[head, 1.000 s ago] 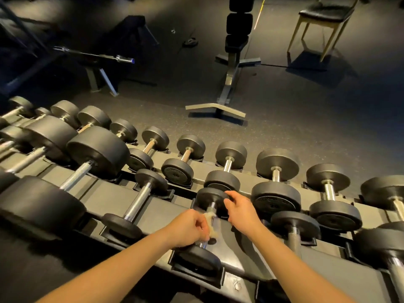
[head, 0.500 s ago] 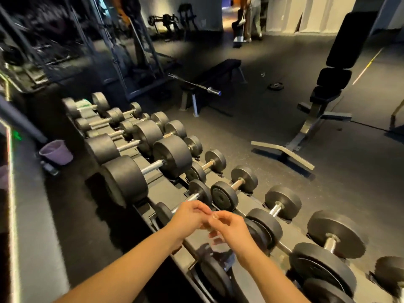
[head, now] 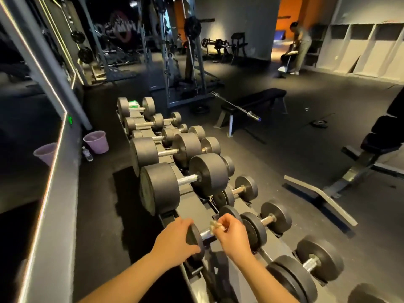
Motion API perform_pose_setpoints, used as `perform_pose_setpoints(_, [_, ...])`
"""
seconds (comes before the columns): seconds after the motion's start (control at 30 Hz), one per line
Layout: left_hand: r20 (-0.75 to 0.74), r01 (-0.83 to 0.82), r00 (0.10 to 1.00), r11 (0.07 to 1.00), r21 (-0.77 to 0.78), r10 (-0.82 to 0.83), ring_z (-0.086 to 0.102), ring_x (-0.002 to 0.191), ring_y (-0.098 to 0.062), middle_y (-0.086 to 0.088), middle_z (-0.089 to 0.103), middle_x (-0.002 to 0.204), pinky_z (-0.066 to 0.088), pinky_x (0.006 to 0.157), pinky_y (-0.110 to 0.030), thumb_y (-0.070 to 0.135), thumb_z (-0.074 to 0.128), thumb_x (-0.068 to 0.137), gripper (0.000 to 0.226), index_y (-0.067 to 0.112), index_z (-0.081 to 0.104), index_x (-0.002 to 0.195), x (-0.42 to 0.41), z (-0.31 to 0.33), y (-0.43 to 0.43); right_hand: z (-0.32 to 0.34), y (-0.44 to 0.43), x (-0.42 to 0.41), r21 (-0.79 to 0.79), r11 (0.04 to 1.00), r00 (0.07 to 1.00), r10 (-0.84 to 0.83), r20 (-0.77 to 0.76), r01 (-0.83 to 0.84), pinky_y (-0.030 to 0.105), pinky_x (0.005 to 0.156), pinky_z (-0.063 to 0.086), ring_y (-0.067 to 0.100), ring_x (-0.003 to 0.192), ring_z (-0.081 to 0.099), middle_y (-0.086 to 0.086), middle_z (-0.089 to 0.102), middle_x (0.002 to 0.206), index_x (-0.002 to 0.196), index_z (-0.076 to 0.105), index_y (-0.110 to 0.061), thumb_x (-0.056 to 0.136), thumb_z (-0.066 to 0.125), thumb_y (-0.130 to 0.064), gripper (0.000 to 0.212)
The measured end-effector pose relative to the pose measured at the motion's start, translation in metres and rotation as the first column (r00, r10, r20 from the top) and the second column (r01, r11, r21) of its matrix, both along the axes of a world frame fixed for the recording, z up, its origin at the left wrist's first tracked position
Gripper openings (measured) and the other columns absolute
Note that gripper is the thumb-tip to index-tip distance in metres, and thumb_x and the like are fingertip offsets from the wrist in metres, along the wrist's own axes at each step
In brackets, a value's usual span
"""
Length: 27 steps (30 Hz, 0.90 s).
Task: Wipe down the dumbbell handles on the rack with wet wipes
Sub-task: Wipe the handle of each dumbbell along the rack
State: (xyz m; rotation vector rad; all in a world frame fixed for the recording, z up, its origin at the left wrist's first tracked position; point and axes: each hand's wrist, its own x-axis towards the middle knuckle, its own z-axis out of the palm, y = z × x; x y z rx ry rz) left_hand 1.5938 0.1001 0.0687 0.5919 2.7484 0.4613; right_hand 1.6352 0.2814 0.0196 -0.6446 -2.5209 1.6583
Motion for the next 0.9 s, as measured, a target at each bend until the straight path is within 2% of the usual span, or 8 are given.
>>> perform_pose_setpoints(0.1, [0.024, -0.003, 1.0, 0.99, -0.144, 0.006, 0.04, 0.142, -0.022, 0.001, 0.034, 0.159, 0.042, 0.113, -0.038, 0.06, 0.081, 0.073, 0.112, 0.02, 0.023, 0.16, -0.002, -0.013, 0.01, -0.008, -0.01, -0.022, 0.102, 0.973, 0.978, 0.203, 0.049, -0.207, 0.023, 0.073, 0.058, 0.009, 0.082, 0.067, -0.009, 0.067, 0.088, 0.098, 0.066, -0.027, 0.098, 0.066, -0.025, 0.002])
perform_pose_setpoints(0.23, [-0.059, -0.037, 0.998, 0.966, -0.255, 0.023, 0.043, 0.141, -0.022, 0.0, 0.041, 0.156, 0.033, 0.117, -0.043, 0.061, 0.079, 0.074, 0.102, 0.019, 0.034, 0.155, -0.005, -0.023, 0.022, -0.027, -0.012, -0.045, 0.071, 0.878, 0.876, 0.462, 0.135, -0.474, 0.053, 0.081, 0.057, 0.025, 0.075, 0.064, 0.011, 0.067, 0.08, 0.083, 0.067, -0.01, 0.095, 0.056, -0.016, 0.018])
perform_pose_setpoints(0.3, [-0.101, -0.079, 0.993, 0.967, -0.243, 0.056, 0.046, 0.136, -0.019, 0.003, 0.047, 0.15, 0.033, 0.117, -0.041, 0.059, 0.079, 0.075, 0.094, 0.022, 0.039, 0.151, -0.009, -0.029, 0.024, -0.032, -0.007, -0.049, 0.114, 0.84, 0.847, 0.524, 0.091, -0.531, 0.049, 0.078, 0.058, 0.023, 0.076, 0.065, 0.009, 0.066, 0.079, 0.083, 0.068, -0.01, 0.097, 0.056, -0.018, 0.02])
perform_pose_setpoints(0.43, [-0.1, -0.132, 0.988, 0.973, -0.19, 0.115, 0.045, 0.139, -0.016, 0.005, 0.043, 0.156, 0.033, 0.119, -0.039, 0.056, 0.08, 0.076, 0.099, 0.024, 0.033, 0.157, -0.006, -0.037, 0.024, -0.04, -0.002, -0.056, 0.4, 0.677, 0.759, 0.646, 0.077, -0.617, 0.029, 0.082, 0.054, 0.011, 0.083, 0.06, -0.009, 0.056, 0.094, 0.091, 0.065, -0.022, 0.098, 0.061, -0.029, 0.011])
perform_pose_setpoints(0.53, [-0.087, -0.152, 0.986, 0.975, -0.16, 0.139, 0.04, 0.145, -0.018, 0.003, 0.035, 0.163, 0.032, 0.121, -0.038, 0.052, 0.08, 0.08, 0.101, 0.023, 0.026, 0.161, -0.005, -0.036, 0.024, -0.046, 0.008, -0.063, 0.558, 0.62, 0.799, 0.585, 0.142, -0.552, 0.026, 0.091, 0.053, 0.012, 0.091, 0.062, -0.007, 0.056, 0.105, 0.1, 0.066, -0.024, 0.096, 0.065, -0.031, 0.007])
perform_pose_setpoints(0.67, [-0.079, -0.161, 0.985, 0.98, -0.118, 0.152, 0.038, 0.148, -0.017, 0.004, 0.03, 0.166, 0.033, 0.121, -0.036, 0.053, 0.081, 0.079, 0.106, 0.025, 0.023, 0.163, -0.005, -0.04, 0.022, -0.052, 0.021, -0.059, 0.603, 0.709, 0.921, 0.368, 0.128, -0.367, 0.026, 0.086, 0.055, 0.013, 0.086, 0.064, -0.004, 0.058, 0.103, 0.098, 0.066, -0.022, 0.096, 0.066, -0.027, 0.006])
perform_pose_setpoints(0.77, [-0.085, -0.173, 0.983, 0.979, -0.106, 0.164, 0.039, 0.148, -0.017, 0.005, 0.03, 0.166, 0.035, 0.119, -0.036, 0.053, 0.083, 0.077, 0.107, 0.026, 0.024, 0.162, -0.006, -0.043, 0.022, -0.057, -0.005, -0.044, 0.33, 0.858, 0.909, 0.417, 0.002, -0.394, 0.016, 0.072, 0.048, 0.008, 0.077, 0.059, -0.005, 0.058, 0.087, 0.087, 0.066, -0.017, 0.1, 0.06, -0.02, 0.015])
perform_pose_setpoints(0.9, [-0.092, -0.148, 0.986, 0.98, -0.135, 0.136, 0.041, 0.147, -0.017, 0.005, 0.031, 0.166, 0.037, 0.119, -0.036, 0.055, 0.083, 0.077, 0.108, 0.026, 0.024, 0.162, -0.008, -0.044, 0.022, -0.065, -0.012, -0.033, 0.198, 0.892, 0.893, 0.434, -0.118, -0.407, 0.016, 0.074, 0.047, 0.005, 0.084, 0.059, -0.011, 0.061, 0.089, 0.095, 0.071, -0.021, 0.1, 0.06, -0.019, 0.012])
